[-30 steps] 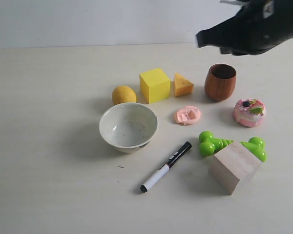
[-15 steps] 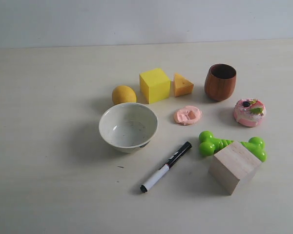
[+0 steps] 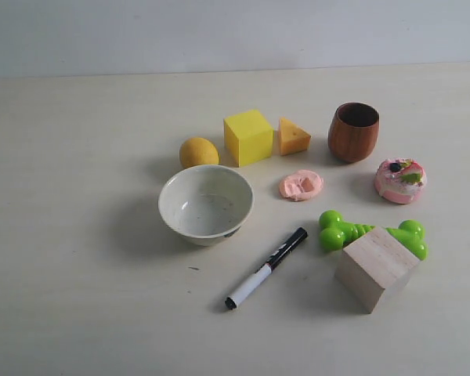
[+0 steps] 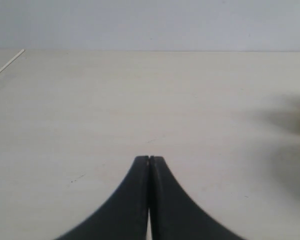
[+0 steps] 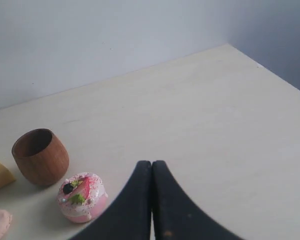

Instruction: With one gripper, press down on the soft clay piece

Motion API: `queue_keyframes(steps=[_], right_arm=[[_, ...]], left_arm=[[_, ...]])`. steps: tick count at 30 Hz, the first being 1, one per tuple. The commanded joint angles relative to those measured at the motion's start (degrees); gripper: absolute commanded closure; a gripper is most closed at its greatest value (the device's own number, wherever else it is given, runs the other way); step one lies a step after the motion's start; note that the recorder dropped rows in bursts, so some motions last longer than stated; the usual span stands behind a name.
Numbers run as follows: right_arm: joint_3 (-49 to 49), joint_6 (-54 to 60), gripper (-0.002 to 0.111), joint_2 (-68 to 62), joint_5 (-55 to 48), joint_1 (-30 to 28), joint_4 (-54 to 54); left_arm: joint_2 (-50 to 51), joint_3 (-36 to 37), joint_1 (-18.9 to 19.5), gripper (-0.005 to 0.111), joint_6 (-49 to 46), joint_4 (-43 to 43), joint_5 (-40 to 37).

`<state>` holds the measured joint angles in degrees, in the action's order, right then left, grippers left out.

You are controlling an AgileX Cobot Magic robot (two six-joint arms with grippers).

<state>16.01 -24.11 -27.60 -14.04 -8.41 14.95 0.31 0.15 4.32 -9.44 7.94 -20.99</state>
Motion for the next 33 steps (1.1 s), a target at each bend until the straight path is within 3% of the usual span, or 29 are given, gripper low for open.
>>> queue_keyframes(steps=[1,10,18,25,33], right_arm=[[-1.89,0.82,0.108,0.27,5.16,-0.33,0.01],[-3.75,2.41,0.108,1.77,7.08,-0.33,-1.85],[-5.01,28.62,0.108,13.52,-0.35,-0.33,-23.51],[-13.11,27.32,0.108,20.82,2.39,-0.33,-23.33],[-16.01,26.93,0.108,23.85,2.19,-0.33,-20.11]], left_arm=[[-0.31,-0.15,-0.29,0.107,0.33,0.09,0.54],[-0.31,-0.15,-0.29,0.107,0.33,0.09,0.54],[-0.31,-0.15,-0.29,0.107,0.33,0.09,0.54],[-0.31,-0.15,-0.29,0.107,0.33,0.09,0.54],[-0.31,-0.15,-0.29,0.107,0.33,0.09,0.54]])
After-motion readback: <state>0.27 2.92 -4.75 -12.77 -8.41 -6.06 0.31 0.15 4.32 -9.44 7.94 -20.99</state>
